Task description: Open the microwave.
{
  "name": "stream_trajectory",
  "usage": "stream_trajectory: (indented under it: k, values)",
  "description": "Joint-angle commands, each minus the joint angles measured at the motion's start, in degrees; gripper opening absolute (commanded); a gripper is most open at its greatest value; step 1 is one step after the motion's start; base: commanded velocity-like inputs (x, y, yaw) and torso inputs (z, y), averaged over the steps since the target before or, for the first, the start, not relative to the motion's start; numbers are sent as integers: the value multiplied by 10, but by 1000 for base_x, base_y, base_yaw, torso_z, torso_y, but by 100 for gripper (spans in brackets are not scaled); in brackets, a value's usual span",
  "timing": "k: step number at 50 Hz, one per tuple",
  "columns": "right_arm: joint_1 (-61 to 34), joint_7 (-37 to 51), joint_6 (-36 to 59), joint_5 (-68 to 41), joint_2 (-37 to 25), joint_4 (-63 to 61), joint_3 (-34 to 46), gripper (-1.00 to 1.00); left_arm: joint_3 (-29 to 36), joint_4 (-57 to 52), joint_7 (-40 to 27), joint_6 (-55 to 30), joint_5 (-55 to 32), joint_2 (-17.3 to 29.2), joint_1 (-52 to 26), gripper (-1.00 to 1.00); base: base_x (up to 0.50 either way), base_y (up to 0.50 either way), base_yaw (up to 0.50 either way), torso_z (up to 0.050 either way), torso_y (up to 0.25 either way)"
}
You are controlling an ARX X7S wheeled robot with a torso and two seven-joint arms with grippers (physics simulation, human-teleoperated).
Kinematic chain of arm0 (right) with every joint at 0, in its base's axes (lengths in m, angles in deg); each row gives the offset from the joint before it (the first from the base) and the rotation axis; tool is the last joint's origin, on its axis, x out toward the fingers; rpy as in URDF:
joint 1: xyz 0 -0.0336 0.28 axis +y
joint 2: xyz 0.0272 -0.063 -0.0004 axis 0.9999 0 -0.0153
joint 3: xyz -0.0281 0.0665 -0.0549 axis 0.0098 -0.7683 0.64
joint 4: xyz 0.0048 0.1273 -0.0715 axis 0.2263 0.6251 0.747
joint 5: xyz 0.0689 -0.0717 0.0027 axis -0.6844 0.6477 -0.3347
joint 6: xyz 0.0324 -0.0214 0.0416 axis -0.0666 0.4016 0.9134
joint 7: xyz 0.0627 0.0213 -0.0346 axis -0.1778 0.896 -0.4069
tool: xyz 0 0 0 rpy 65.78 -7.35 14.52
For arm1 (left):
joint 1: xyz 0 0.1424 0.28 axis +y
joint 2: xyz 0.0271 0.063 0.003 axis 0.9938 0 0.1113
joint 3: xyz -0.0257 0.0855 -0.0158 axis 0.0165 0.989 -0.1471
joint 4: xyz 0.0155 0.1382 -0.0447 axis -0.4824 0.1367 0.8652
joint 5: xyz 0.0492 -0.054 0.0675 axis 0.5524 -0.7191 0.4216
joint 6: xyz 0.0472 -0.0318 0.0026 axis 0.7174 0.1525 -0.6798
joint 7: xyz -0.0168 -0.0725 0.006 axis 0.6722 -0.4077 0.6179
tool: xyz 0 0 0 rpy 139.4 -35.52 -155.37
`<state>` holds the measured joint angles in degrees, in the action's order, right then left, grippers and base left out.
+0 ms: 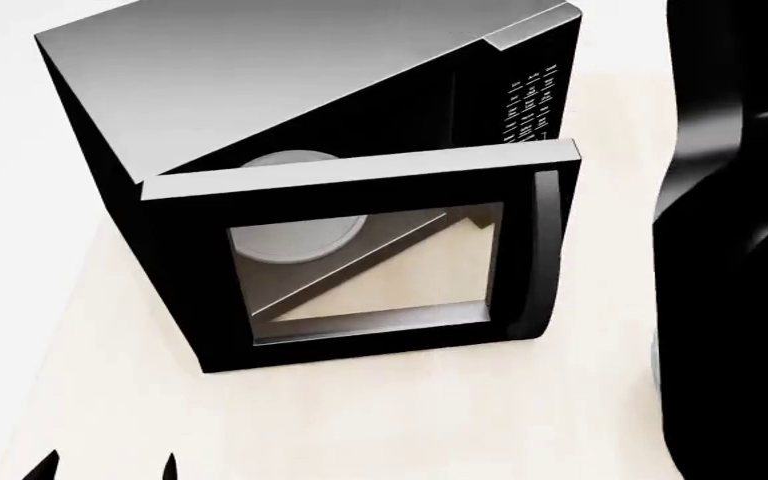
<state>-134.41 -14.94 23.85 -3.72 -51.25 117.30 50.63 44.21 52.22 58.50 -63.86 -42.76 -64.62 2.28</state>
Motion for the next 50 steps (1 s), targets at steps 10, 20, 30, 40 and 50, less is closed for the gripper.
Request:
stream_trajectory:
  k: [10,20,30,40,50]
  values:
    - [47,35,-41,15,10,35,-31,100,3,-4,-3,0,-2,2,1,100,0,0,0,0,0]
    - [75,51,-51,-7,9,34,-19,100,5,-5,-4,0,-3,4,1,100,0,0,0,0,0]
    - [100,54,-56,16,8,35,-40,100,6,-4,-5,1,-4,5,1,100,0,0,0,0,0]
    - [126,54,-64,26,10,35,-45,100,7,-3,-6,1,-6,5,-1,100,0,0,0,0,0]
    - [145,59,-70,24,9,34,-43,100,8,-3,-8,2,-6,6,-1,100,0,0,0,0,0]
